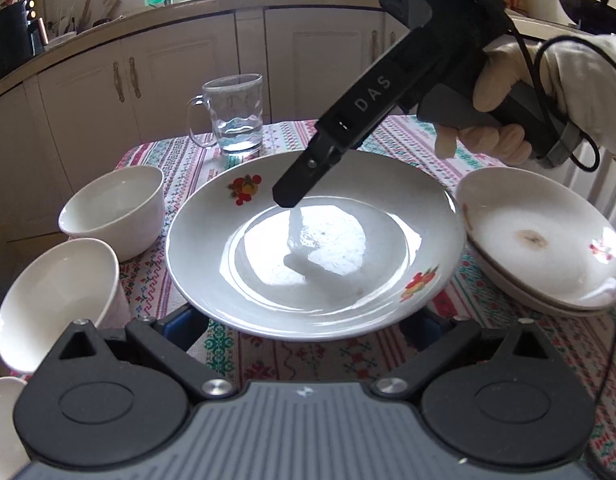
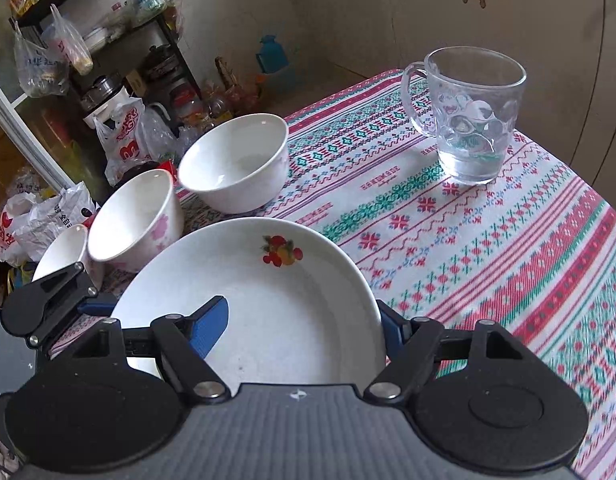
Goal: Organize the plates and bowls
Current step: 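Lift the floral plate with the right tool and carry it toward the plate stack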
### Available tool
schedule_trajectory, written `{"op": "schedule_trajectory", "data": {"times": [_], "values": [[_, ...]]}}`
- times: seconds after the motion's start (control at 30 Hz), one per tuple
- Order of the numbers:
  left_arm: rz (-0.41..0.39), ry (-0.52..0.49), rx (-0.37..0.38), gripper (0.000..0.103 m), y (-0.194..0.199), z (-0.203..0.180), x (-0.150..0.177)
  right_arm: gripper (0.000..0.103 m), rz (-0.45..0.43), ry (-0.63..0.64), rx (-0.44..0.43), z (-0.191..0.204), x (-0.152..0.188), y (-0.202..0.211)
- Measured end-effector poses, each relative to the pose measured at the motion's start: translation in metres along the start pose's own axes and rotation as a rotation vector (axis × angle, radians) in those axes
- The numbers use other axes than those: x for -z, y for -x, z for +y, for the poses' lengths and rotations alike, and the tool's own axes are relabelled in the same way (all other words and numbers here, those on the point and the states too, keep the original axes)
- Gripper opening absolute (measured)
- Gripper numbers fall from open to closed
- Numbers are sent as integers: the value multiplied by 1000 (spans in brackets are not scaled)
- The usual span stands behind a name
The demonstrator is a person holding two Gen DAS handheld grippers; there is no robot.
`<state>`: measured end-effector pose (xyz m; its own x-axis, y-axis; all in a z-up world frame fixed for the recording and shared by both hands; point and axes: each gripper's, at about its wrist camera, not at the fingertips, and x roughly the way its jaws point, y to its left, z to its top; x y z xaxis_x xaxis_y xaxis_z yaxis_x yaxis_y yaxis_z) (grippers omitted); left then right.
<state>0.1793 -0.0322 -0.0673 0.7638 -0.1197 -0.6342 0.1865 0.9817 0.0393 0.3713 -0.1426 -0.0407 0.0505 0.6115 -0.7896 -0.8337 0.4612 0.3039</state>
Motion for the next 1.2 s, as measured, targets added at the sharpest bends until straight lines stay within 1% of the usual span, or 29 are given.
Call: {"op": "schedule_trajectory", "data": {"times": [0.23,0.43,0.77,1.2], "values": [[-21,-42,19,100,24,-9,-2,82,-21,-20,24,16,18,21],[-35,-78,46,100,35,-19,-6,82,-50,-36,54,29,36,42],[-35,-159,124,100,35,-48,-8,82,-93,-94,120,33,74,81],[-28,-254,238,100,25,-93,-13,82,-135,-206,218,18,136,123]]}}
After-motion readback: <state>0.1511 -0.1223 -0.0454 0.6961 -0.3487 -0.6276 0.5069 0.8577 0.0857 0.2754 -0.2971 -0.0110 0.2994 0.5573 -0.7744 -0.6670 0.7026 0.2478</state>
